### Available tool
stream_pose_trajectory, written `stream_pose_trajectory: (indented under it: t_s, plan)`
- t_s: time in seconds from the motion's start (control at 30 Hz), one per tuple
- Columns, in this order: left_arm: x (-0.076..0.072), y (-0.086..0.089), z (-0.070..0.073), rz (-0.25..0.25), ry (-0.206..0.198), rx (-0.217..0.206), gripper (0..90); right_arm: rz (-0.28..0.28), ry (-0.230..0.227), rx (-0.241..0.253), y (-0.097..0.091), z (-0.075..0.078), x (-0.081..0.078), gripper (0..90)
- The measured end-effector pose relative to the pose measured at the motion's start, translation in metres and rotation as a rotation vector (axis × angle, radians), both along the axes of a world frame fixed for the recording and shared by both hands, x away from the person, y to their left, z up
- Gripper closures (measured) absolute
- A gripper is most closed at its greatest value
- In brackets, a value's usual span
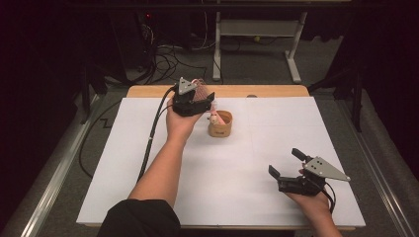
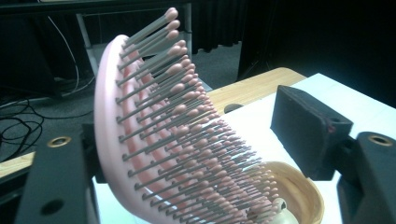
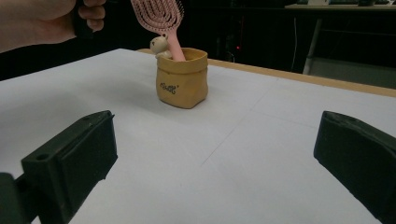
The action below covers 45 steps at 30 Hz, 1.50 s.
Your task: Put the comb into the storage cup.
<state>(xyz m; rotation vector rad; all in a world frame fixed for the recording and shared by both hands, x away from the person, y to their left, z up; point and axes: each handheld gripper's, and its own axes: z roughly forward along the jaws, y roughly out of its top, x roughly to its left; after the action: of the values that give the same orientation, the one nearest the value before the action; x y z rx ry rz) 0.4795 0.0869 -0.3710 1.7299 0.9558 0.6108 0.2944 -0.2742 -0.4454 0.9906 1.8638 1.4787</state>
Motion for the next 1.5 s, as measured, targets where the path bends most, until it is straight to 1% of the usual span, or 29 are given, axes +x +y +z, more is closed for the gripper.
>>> stream_pose_trajectory:
  t_s: [0.07, 0.23, 0.43, 0.7, 1.03, 1.33, 1.5]
  plan:
    - [0.0, 0.001, -0.001, -0.001, 0.007, -0.008, 24.7, 0.0, 0.0, 0.0, 0.0, 0.0, 0.0, 0.0]
    - [0.0, 0.0, -0.002, -0.004, 0.004, 0.002, 23.8, 0.001, -0.001, -0.001, 0.0, 0.0, 0.0, 0.0]
    - [0.001, 0.003, -0.002, -0.009, 0.01, -0.001, 21.5, 0.002, -0.003, -0.002, 0.001, 0.0, 0.0, 0.0]
    - [0.0, 0.007, -0.007, 0.001, 0.017, -0.011, 20.8, 0.005, -0.001, -0.007, 0.001, 0.0, 0.001, 0.0]
    - [0.0, 0.015, -0.011, 0.009, 0.029, -0.002, 20.5, 0.005, 0.002, -0.006, 0.002, -0.001, 0.001, 0.0]
    - [0.0, 0.015, -0.012, 0.01, 0.036, -0.009, 19.0, 0.005, 0.0, -0.007, 0.002, 0.0, 0.001, 0.0]
    - [0.001, 0.015, -0.012, 0.014, 0.038, -0.004, 18.2, 0.005, 0.002, -0.006, 0.002, -0.001, 0.001, 0.0]
